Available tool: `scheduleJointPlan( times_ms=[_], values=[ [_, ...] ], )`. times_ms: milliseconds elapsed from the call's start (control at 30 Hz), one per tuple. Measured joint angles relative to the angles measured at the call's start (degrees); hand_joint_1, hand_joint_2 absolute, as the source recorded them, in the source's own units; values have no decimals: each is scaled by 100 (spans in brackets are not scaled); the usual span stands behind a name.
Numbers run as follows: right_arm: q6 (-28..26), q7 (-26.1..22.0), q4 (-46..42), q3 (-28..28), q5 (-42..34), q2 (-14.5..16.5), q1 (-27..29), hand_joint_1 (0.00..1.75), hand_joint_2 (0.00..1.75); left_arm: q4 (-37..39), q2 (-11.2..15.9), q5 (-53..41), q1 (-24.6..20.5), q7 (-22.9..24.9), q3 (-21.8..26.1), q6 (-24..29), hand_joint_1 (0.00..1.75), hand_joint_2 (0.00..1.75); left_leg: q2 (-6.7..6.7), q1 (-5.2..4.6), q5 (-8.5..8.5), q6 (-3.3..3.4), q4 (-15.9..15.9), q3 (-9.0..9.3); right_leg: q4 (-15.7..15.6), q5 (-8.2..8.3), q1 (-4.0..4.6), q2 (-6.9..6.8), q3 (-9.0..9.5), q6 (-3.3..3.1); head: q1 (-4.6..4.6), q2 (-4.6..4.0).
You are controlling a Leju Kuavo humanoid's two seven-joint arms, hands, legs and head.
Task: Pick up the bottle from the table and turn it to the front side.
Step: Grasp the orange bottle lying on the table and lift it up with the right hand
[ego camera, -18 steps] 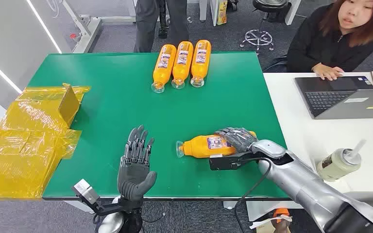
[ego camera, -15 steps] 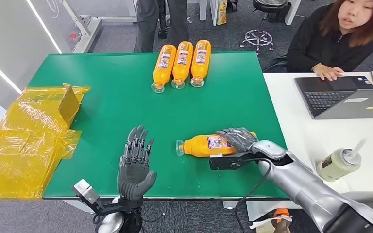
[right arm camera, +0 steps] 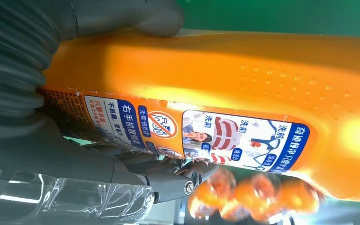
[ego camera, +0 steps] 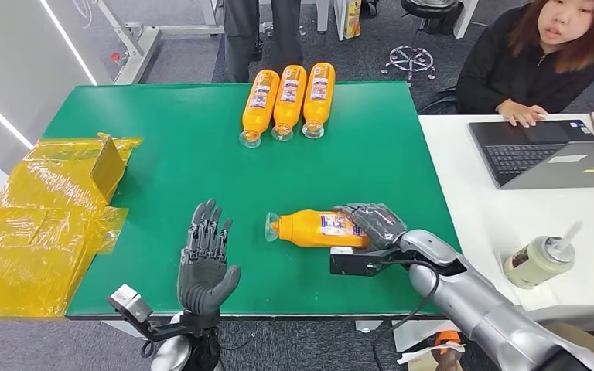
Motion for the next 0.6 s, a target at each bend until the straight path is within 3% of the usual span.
scheduleJointPlan(
  times_ms=[133, 367, 600],
  values=[
    [-188, 11, -533, -266, -28, -54, 282, 175, 175, 2, -31, -61, -15, 0, 57, 45, 0, 175, -10, 0, 0, 0, 0, -4, -1, -3, 2, -9, -3, 3, 1, 0],
    [-385, -5, -2109, -914, 220, -346, 1397, 175, 175, 46, -87, -188, -121, -15, 129, 128, 0, 175, -17, -1, -6, 8, 0, -14, -5, -8, 2, -17, -3, 9, 2, 0],
    [-398, 74, -2893, -1029, 550, -338, 1992, 175, 175, 48, -93, -291, -196, -19, 149, 193, 0, 175, -11, -1, -10, 10, 0, -13, -5, -9, 1, -13, -5, 8, 1, 0]
  ],
)
